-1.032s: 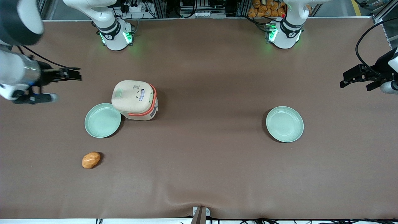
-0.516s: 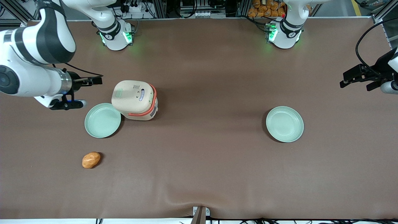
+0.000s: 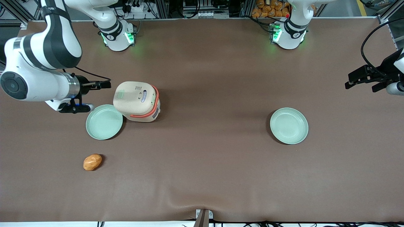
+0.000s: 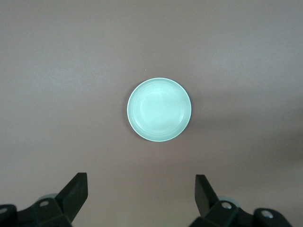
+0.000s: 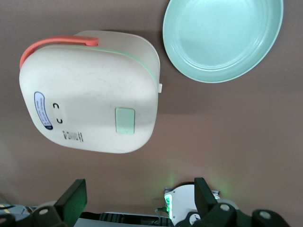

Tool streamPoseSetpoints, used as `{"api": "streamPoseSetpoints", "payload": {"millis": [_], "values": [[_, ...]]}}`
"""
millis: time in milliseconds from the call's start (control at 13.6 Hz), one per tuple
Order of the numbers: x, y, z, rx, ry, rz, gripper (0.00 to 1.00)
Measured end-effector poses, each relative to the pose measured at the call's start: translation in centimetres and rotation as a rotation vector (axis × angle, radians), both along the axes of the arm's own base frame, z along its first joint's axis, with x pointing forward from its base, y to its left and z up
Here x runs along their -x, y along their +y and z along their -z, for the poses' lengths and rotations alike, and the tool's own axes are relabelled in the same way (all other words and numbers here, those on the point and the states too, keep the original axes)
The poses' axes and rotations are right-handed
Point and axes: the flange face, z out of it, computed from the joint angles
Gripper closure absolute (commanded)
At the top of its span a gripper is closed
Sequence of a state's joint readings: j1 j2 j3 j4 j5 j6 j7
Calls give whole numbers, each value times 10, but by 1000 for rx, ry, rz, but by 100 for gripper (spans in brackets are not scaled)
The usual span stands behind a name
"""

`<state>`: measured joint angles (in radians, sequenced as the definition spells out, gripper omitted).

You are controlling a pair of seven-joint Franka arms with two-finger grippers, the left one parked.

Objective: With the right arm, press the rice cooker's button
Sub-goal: 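Move the right gripper toward the button on the cream rice cooker's front, then press the rice cooker's lid button with the right gripper fingertips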

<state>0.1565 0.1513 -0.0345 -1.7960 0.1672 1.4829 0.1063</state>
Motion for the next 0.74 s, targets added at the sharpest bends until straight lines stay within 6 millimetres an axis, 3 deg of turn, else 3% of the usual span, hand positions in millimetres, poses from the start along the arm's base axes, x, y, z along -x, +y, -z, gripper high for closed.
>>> {"api": "streamPoseSetpoints", "payload": {"millis": [74, 147, 442, 737], "values": [[-1, 2, 4, 5, 5, 12, 0], [-2, 4, 8, 10, 8, 21, 16], [-5, 6, 16, 16, 10, 32, 97], [-9, 12, 31, 19, 16, 26, 100]]}}
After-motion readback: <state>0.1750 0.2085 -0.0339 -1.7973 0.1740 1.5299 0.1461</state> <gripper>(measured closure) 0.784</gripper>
